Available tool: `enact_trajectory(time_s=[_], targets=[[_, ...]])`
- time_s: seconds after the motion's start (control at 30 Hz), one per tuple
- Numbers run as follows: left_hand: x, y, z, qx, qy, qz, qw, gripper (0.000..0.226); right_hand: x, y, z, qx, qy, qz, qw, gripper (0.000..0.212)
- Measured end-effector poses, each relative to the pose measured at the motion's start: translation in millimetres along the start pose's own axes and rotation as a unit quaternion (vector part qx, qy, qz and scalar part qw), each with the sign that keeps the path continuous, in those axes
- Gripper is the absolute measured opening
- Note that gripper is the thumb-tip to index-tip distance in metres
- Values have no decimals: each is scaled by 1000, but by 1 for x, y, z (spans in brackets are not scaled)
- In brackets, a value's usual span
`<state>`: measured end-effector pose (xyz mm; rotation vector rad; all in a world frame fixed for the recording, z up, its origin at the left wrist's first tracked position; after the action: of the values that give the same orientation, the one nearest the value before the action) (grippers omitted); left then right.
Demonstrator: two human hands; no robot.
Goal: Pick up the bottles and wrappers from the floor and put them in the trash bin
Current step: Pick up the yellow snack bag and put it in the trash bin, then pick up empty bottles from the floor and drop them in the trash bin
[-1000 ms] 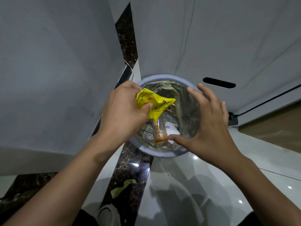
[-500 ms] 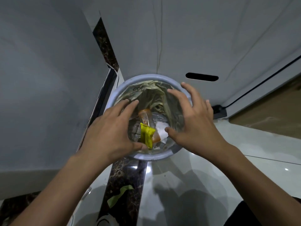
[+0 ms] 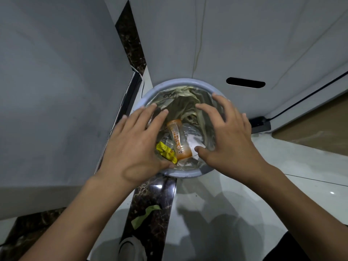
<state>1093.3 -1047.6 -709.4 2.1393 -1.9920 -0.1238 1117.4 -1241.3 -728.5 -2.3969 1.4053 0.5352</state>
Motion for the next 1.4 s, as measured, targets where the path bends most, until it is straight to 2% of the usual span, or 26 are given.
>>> enact_trajectory(time_s=[0.13, 0.27, 0.37, 0.5, 0.57, 0.67, 0.77, 0.87, 0.97, 1.07, 1.27, 1.4], targets=[[6, 11, -9, 39, -25, 29, 998, 120, -28, 22, -10, -15, -49, -11, 999, 93], [14, 31, -48, -5, 63, 10, 998, 125, -61, 37, -43, 0, -57, -14, 998, 85], [14, 66, -98, -32, 139, -32, 989, 130, -88, 68, -91, -30, -61, 84, 994, 95], [51, 121, -198, -72, 104, -20, 992, 119, -140, 133, -185, -53, -90, 174, 979, 97], [74, 149, -259, -75, 72, 16, 994, 107, -174, 151, -241, -58, -84, 171, 980, 95], [102, 186, -353, -73, 54, 51, 995, 93, -219, 154, -333, -24, -84, 167, 982, 88], [127, 212, -440, -119, 17, 83, 989, 92, -250, 155, -418, 11, -74, 171, 982, 87], [140, 237, -513, -176, -31, 126, 976, 97, -274, 161, -485, 0, -94, 166, 982, 92], [150, 254, -566, -97, -19, 137, 986, 94, -287, 159, -538, 16, -73, 113, 991, 93], [162, 262, -589, -28, -16, 125, 992, 89, -292, 153, -575, 46, -24, 74, 996, 92], [169, 267, -604, 112, 76, 76, 988, 68, -296, 140, -594, 75, -38, 77, 993, 79], [168, 265, -598, 133, 85, 56, 986, 68, -291, 142, -589, 87, -38, 88, 992, 78]])
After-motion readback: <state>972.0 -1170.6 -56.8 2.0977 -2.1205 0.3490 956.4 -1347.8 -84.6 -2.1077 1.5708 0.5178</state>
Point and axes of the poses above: each hand's wrist, its own y-axis away from the middle knuckle, its own z-axis out of the palm, x = y × z, the point moved 5 cm from there along -y, towards the middle knuckle, and after that the axes turned 14 degrees about -z, right-handed, at the moved point
